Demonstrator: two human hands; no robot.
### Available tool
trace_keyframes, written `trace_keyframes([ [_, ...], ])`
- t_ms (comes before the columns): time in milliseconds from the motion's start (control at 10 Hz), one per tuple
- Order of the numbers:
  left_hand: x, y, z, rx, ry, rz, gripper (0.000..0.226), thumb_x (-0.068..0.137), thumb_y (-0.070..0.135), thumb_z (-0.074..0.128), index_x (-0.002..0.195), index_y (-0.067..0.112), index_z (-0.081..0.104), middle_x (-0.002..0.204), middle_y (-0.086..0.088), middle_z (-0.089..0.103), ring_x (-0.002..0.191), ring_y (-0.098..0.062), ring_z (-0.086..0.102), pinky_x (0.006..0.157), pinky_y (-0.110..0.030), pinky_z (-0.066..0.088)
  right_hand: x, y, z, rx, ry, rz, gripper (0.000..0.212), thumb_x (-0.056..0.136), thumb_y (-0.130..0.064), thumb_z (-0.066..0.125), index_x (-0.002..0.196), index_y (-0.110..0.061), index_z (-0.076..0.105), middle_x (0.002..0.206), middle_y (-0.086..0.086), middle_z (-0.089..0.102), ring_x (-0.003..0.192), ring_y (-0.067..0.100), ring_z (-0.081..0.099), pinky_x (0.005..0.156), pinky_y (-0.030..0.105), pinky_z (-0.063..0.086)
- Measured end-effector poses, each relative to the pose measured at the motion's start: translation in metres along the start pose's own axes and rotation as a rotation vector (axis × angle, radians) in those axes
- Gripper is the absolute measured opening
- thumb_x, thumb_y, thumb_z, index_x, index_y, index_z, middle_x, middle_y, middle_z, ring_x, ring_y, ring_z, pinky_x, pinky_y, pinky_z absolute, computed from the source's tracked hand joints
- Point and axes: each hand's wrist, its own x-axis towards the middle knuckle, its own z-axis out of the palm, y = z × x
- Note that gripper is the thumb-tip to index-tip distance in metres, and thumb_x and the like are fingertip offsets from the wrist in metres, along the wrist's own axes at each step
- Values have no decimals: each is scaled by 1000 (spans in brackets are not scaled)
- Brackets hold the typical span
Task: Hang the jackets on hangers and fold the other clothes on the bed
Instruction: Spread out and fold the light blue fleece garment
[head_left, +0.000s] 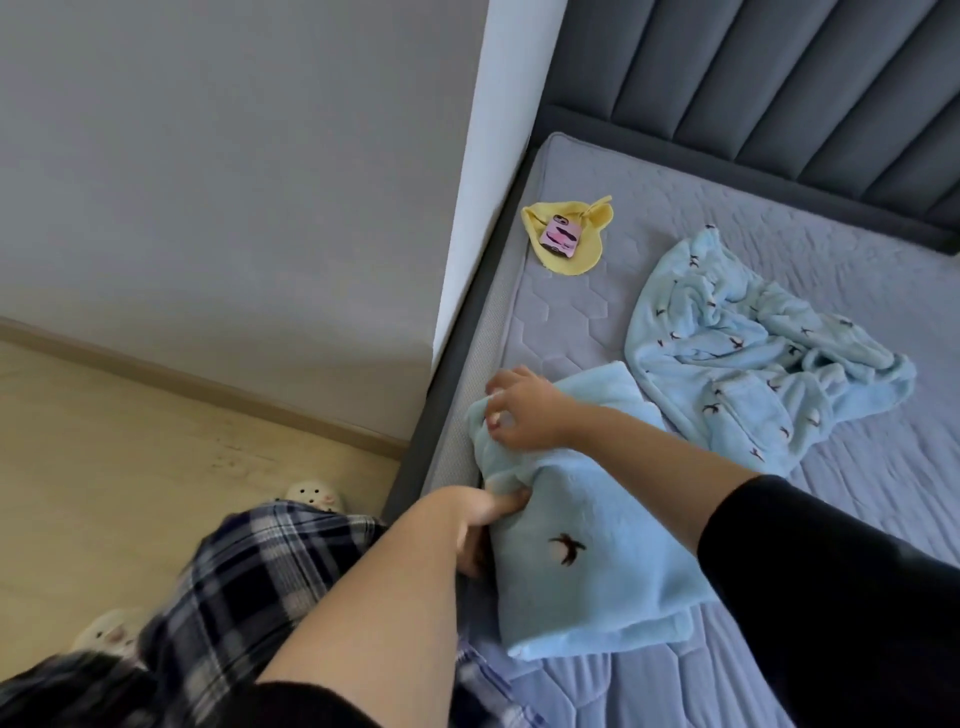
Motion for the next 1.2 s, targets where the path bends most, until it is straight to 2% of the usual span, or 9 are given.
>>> trace_keyframes([
  [200, 0, -7, 8, -14, -22, 43, 95, 54, 55, 84, 129, 6, 51, 128, -17, 58, 121, -37, 51, 94, -51, 43, 21, -15, -8, -284, -412, 38, 22, 79, -44, 65, 80, -22, 66, 135, 4, 51, 122, 26, 44, 94, 40, 45],
  [300, 5, -5, 18, 114, 56, 43, 69, 77, 45, 73, 131, 7, 53, 131, -16, 57, 125, -35, 50, 105, -43, 40, 26, -19, -2, -154, -362, 100, 23, 82, -32, 66, 67, -15, 62, 109, 14, 65, 86, 32, 64, 52, 26, 49],
  [500, -7, 16, 21, 297, 148, 83, 52, 95, 31, 54, 137, 2, 45, 145, -15, 44, 134, -28, 42, 111, -39, 34, 30, -8, 8, 61, 26, 262, 17, 82, -11, 62, 83, 4, 69, 113, 15, 66, 105, 27, 60, 90, 36, 49],
  [600, -9, 14, 14, 262, 161, 181, 41, 94, 27, 57, 128, 4, 58, 132, -15, 57, 116, -28, 57, 104, -42, 43, 18, 9, 12, 74, 185, 442, 20, 82, -9, 61, 86, 9, 70, 106, 19, 68, 99, 31, 62, 87, 37, 48],
  [700, -5, 11, 14, 354, 166, 194, 49, 90, 32, 63, 131, 6, 54, 135, -14, 55, 122, -28, 53, 106, -42, 41, 17, 2, 12, 182, 50, 371, 39, 85, -30, 65, 59, -1, 60, 88, 14, 63, 88, 28, 58, 73, 34, 45],
  [800, -1, 11, 16, 408, 205, 204, 59, 85, 35, 69, 133, 6, 51, 138, -13, 52, 128, -29, 49, 108, -42, 39, 26, -15, 5, -165, -263, 232, 53, 80, -62, 60, 56, -16, 50, 106, 4, 59, 113, 26, 47, 99, 44, 37],
  [900, -2, 10, 15, 554, 235, 254, 41, 93, 34, 57, 126, 10, 55, 131, -13, 56, 116, -28, 54, 103, -40, 43, 41, -24, 5, -251, -358, 243, 45, 80, -53, 67, 72, -12, 51, 91, 2, 52, 115, 27, 47, 108, 51, 29],
  [1100, -2, 11, 1, 661, 201, 271, 33, 87, 38, 65, 114, 20, 60, 126, -10, 58, 114, -28, 55, 100, -43, 45, 33, -6, 9, 62, -101, 337, 34, 90, -32, 59, 66, -8, 53, 81, 9, 54, 80, 19, 54, 73, 29, 44],
  [1200, -4, 17, -3, 441, 111, 151, 63, 78, 29, 77, 132, 13, 51, 127, -11, 59, 115, -32, 56, 99, -49, 46, 15, 6, 5, 377, 80, 297, 34, 90, -27, 62, 63, -7, 62, 83, 11, 66, 85, 20, 61, 79, 33, 48],
])
